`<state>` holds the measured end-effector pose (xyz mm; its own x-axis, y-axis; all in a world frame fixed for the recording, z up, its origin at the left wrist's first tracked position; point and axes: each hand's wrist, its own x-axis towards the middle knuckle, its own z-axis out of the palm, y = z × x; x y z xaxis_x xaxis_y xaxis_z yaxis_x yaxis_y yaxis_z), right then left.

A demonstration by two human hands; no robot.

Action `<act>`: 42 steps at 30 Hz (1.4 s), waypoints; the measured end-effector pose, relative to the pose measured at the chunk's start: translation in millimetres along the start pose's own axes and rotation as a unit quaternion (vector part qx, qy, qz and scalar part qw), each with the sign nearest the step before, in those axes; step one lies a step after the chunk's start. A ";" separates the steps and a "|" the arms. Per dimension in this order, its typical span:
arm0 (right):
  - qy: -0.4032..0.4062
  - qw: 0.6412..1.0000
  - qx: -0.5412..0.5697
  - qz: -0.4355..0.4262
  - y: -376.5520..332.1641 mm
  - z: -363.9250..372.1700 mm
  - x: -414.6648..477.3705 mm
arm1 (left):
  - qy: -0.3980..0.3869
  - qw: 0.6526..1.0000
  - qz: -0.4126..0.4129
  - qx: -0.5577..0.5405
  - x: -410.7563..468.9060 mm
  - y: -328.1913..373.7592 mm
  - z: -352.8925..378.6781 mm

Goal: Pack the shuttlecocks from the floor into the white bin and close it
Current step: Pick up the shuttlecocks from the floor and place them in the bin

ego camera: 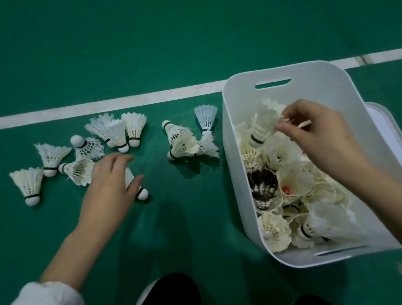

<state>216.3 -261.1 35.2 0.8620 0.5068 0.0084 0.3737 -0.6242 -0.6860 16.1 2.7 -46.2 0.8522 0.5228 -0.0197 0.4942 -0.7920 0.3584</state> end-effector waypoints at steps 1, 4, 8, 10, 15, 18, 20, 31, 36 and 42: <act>-0.007 1.000 -0.018 -0.008 2.8 6.7 0.0 | -0.026 0.999 -0.041 0.012 -1.8 -9.7 6.6; -0.058 0.991 -0.110 -0.044 7.6 27.8 1.1 | -0.074 0.989 -0.129 0.004 -7.8 -25.4 22.8; -0.158 0.948 -0.253 -0.109 18.2 55.4 -5.3 | -0.033 0.986 -0.162 -0.016 -15.1 -32.4 36.5; -0.163 0.941 -0.271 -0.119 17.2 58.9 -7.7 | -0.011 0.983 -0.179 -0.037 -13.1 -37.4 37.2; -0.150 0.947 -0.265 -0.101 -1.6 35.7 -9.5 | -0.089 0.976 -0.175 -0.096 -6.0 -42.5 40.6; -0.143 0.945 -0.255 -0.148 -33.5 16.5 -17.3 | -0.089 0.975 -0.139 -0.147 -13.3 -34.5 38.4; -0.162 0.939 -0.234 -0.195 -62.9 11.8 -25.8 | -0.088 0.975 -0.104 -0.173 -20.4 -27.7 34.9; -0.371 0.876 -0.218 -0.218 -116.0 180.0 -44.7 | -0.055 0.971 0.100 -0.210 -45.1 -25.0 10.0; -0.342 0.912 -0.167 -0.154 -113.8 208.7 -41.1 | -0.009 0.980 0.113 -0.161 -46.1 -55.4 -0.3; -0.308 0.935 -0.143 -0.102 -103.2 207.8 -36.3 | -0.033 0.974 0.022 0.225 -4.4 -117.2 0.1</act>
<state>75.2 -91.5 -45.5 0.4348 0.8237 -0.3639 0.6604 -0.5664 -0.4930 -45.5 93.1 -88.2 0.8761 0.4757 -0.0789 0.4695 -0.8788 -0.0851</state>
